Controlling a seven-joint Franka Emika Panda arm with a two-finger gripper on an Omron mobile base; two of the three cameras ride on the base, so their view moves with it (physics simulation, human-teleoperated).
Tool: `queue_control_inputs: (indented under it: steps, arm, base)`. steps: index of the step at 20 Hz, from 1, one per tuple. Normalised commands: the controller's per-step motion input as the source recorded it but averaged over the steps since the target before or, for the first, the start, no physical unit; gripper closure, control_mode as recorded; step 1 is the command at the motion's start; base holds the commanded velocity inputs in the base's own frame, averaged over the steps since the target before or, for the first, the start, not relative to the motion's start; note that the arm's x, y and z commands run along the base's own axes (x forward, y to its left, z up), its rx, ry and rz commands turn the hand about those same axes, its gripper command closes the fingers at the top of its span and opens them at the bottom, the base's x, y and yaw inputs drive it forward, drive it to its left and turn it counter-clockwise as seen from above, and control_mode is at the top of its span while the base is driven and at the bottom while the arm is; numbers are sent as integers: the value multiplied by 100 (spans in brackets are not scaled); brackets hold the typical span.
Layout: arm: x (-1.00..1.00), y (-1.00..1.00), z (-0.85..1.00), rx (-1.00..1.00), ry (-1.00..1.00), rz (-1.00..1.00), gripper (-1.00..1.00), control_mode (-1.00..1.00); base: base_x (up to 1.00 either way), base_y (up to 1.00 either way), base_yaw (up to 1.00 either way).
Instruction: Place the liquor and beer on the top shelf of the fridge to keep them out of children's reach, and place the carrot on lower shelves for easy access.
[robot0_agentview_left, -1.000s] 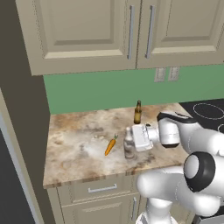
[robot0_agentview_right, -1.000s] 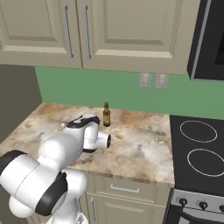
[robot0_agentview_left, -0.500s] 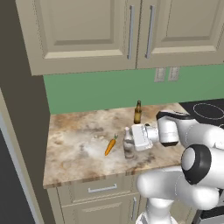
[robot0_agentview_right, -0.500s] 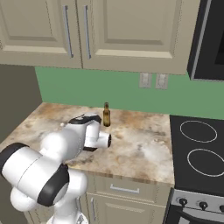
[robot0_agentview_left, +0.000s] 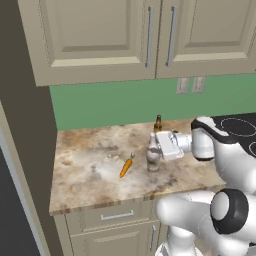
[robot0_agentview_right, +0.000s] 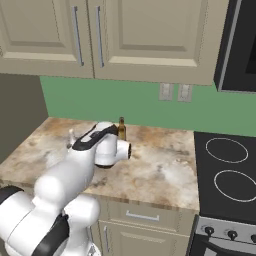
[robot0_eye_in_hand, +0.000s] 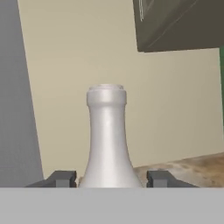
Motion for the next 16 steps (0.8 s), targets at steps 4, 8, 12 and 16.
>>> queue_control_inputs:
  steps: [4, 8, 12, 16]
  arm:
    - [-44, 0, 100, 0, 4, -31, 100, -100]
    - [-67, 0, 98, -3, 3, -41, 100, -100]
    - [-77, 0, 80, -9, 1, -47, 100, -100]
    - [-62, 0, 77, -12, 10, -41, 100, -100]
  base:
    - [0, 0, 0]
    - [0, 0, 0]
    - [0, 0, 0]
    - [0, 0, 0]
